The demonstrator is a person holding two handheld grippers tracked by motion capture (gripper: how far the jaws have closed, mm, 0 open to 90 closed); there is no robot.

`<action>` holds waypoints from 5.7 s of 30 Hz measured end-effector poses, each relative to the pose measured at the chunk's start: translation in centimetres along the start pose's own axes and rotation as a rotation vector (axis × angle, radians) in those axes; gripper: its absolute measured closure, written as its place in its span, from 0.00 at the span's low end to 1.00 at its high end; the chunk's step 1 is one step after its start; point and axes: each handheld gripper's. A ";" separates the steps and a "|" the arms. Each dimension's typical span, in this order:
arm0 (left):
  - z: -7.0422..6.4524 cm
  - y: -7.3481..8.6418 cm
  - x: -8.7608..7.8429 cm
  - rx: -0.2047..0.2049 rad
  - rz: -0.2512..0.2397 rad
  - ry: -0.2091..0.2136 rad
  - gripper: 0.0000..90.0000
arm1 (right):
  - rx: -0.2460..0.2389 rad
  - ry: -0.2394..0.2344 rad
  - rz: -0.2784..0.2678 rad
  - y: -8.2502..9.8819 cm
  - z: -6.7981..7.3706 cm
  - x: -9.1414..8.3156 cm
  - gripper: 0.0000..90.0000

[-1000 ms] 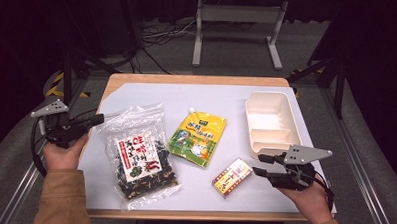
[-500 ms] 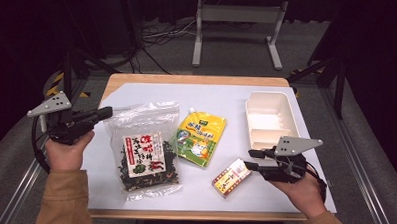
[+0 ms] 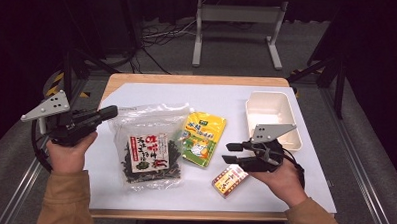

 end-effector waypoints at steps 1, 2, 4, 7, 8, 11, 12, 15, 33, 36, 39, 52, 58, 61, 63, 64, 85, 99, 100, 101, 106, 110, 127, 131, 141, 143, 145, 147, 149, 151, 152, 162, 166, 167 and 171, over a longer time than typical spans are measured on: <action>-0.1 -0.1 0.0 0.004 0.002 0.006 1.00 | -0.001 -0.005 0.003 -0.3 0.1 0.3 0.65; -0.1 -0.1 0.0 0.004 0.002 0.006 1.00 | -0.001 -0.005 0.003 -0.3 0.1 0.3 0.65; -0.4 -0.3 0.1 0.013 -0.008 0.018 1.00 | 0.000 -0.011 0.010 -0.8 0.1 0.9 0.65; -0.9 -0.7 0.1 0.033 -0.019 0.038 1.00 | -0.008 -0.021 0.012 -1.5 0.2 1.5 0.65; -1.1 -0.8 0.1 0.040 -0.018 0.046 1.00 | -0.009 -0.024 0.010 -1.8 0.2 1.6 0.65; -1.5 -1.1 0.0 0.055 -0.027 0.065 1.00 | -0.009 -0.036 0.000 -2.5 0.3 2.1 0.63; -1.7 -1.2 0.1 0.068 -0.033 0.072 1.00 | -0.010 -0.040 -0.004 -2.8 0.4 2.3 0.61; -2.0 -1.3 0.2 0.079 -0.041 0.088 1.00 | -0.007 -0.048 -0.010 -3.4 0.5 2.8 0.58; -2.7 -1.7 0.0 0.100 -0.055 0.118 1.00 | -0.042 -0.111 0.007 -6.0 1.4 6.3 0.57; -2.7 -1.7 0.1 0.101 -0.057 0.119 1.00 | -0.040 -0.120 0.011 -6.4 1.5 7.0 0.58; -2.6 -1.6 0.0 0.098 -0.058 0.123 1.00 | -0.042 -0.129 0.015 -6.6 1.5 7.7 0.61; -2.6 -1.7 -0.4 0.085 -0.089 0.129 1.00 | 0.010 -0.196 -0.017 -7.0 1.7 7.2 0.91; -2.7 -1.8 -0.4 0.087 -0.099 0.143 1.00 | 0.029 -0.175 -0.019 -7.2 2.4 6.4 0.97; -2.7 -1.8 -0.2 0.085 -0.104 0.152 1.00 | 0.033 -0.159 -0.021 -7.3 2.5 5.8 0.99; -2.7 -1.7 0.0 0.081 -0.103 0.160 0.99 | 0.041 -0.151 -0.019 -7.4 2.5 5.5 0.99; -2.7 -1.7 0.0 0.081 -0.104 0.164 0.98 | 0.043 -0.148 -0.015 -7.4 2.5 5.3 0.99; -2.1 -1.3 0.8 0.041 -0.065 0.166 0.58 | 0.071 -0.052 -0.030 -8.1 1.9 0.2 0.99; -1.4 -0.3 2.0 0.003 0.002 0.160 0.51 | 0.078 0.058 -0.042 -8.6 0.3 -3.5 0.99; -1.3 -0.2 2.1 0.002 0.004 0.157 0.51 | 0.081 0.066 -0.045 -8.7 0.2 -3.7 0.99; -1.2 -0.2 2.1 0.000 0.012 0.154 0.50 | 0.084 0.074 -0.048 -8.7 0.0 -4.0 0.99; -1.1 0.2 2.5 -0.006 0.040 0.132 0.47 | 0.093 0.107 -0.055 -9.1 -0.7 -5.3 0.99; -1.0 0.5 2.9 -0.012 0.061 0.125 0.45 | 0.103 0.137 -0.059 -9.5 -1.3 -6.3 0.99; -0.3 1.8 4.1 -0.041 0.137 0.085 0.40 | 0.131 0.260 -0.081 -10.6 -3.5 -10.1 0.99; -0.3 2.1 4.6 -0.026 0.166 0.057 0.37 | 0.139 0.285 -0.085 -10.7 -4.4 -10.8 0.99; 0.0 2.9 5.2 -0.026 0.167 0.038 0.31 | 0.172 0.349 -0.090 -10.8 -7.0 -12.1 0.99; 0.0 3.0 5.2 -0.023 0.170 0.036 0.31 | 0.182 0.359 -0.087 -10.8 -7.5 -12.3 0.99; 0.1 3.1 5.2 -0.026 0.179 0.043 0.31 | 0.188 0.369 -0.085 -10.8 -8.1 -12.4 0.99; 0.2 3.2 5.3 -0.036 0.185 0.051 0.32 | 0.201 0.381 -0.087 -10.7 -8.5 -12.6 0.99; 0.2 3.3 5.4 -0.040 0.195 0.054 0.32 | 0.223 0.389 -0.089 -10.6 -9.0 -12.8 0.99; 0.3 3.4 5.5 -0.032 0.198 0.051 0.32 | 0.241 0.397 -0.092 -10.5 -9.6 -13.1 0.99; 0.3 3.4 5.5 -0.040 0.200 0.053 0.32 | 0.252 0.400 -0.094 -10.4 -10.0 -13.3 0.99; 0.5 3.8 6.0 -0.065 0.228 0.075 0.32 | 0.296 0.445 -0.105 -10.0 -11.8 -14.3 0.99; 0.6 3.9 6.1 -0.051 0.242 0.068 0.31 | 0.308 0.471 -0.101 -9.9 -12.6 -14.4 0.99; 0.6 3.9 6.1 -0.056 0.241 0.069 0.31 | 0.311 0.476 -0.102 -9.9 -12.8 -14.4 0.99; 0.7 4.2 6.2 -0.068 0.247 0.069 0.31 | 0.316 0.495 -0.097 -9.7 -13.4 -14.4 0.99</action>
Point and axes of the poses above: each handheld gripper's, and its own axes: x roughly forward along the jaws, y roughly out of its underside, z roughly to its left, and after that the axes turned 9 degrees about x, right-handed
